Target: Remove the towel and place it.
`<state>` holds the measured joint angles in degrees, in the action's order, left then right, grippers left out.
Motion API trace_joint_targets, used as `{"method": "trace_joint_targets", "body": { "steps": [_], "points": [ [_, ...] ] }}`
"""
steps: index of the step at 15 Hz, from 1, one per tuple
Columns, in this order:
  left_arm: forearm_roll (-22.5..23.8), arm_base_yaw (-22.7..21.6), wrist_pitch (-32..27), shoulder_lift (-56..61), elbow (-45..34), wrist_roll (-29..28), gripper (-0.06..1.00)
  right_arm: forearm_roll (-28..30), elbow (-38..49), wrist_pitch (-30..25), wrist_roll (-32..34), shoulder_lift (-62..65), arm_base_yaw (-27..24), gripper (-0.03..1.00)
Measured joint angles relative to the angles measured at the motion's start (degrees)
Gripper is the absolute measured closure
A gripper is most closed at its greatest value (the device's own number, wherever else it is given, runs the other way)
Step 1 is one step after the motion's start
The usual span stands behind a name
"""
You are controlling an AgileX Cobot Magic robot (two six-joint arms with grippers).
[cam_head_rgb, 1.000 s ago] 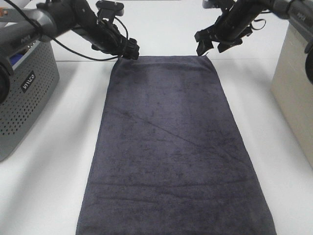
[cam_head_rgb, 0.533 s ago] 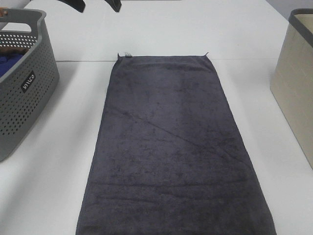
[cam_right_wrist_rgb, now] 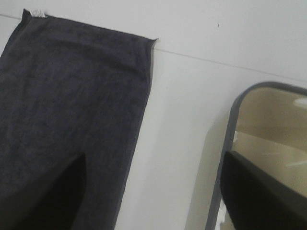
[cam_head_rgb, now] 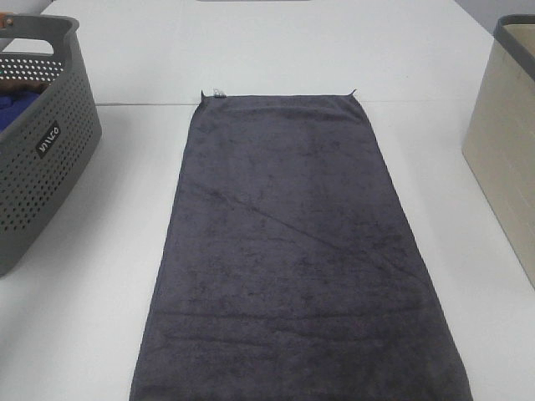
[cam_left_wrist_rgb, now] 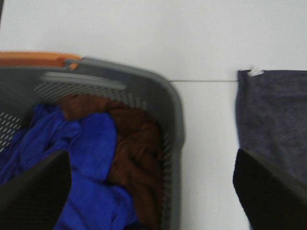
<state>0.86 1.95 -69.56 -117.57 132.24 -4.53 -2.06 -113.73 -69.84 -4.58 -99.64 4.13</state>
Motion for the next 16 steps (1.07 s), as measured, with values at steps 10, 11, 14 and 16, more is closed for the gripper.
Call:
{"method": "trace_joint_targets", "body": {
  "steps": [10, 11, 14, 16],
  "points": [
    [7.1, -2.5, 7.7, 52.4, -59.5, -2.7, 0.08, -2.1, 45.0, 0.0, 0.3, 46.2, 0.1, 0.22],
    [7.4, -2.5, 7.8, 56.4, -62.3, -2.7, 0.08, -2.1, 49.0, 0.0, 0.3, 51.0, 0.1, 0.22],
    [7.8, -2.5, 7.9, 65.0, -68.8, -2.8, 0.08, -2.1, 58.3, -0.1, 1.7, 63.9, 0.1, 0.22],
    [7.8, -2.5, 8.0, 74.7, -76.3, -2.8, 0.08, -2.1, 65.6, -0.1, 3.2, 75.6, 0.1, 0.22]
  ]
}}
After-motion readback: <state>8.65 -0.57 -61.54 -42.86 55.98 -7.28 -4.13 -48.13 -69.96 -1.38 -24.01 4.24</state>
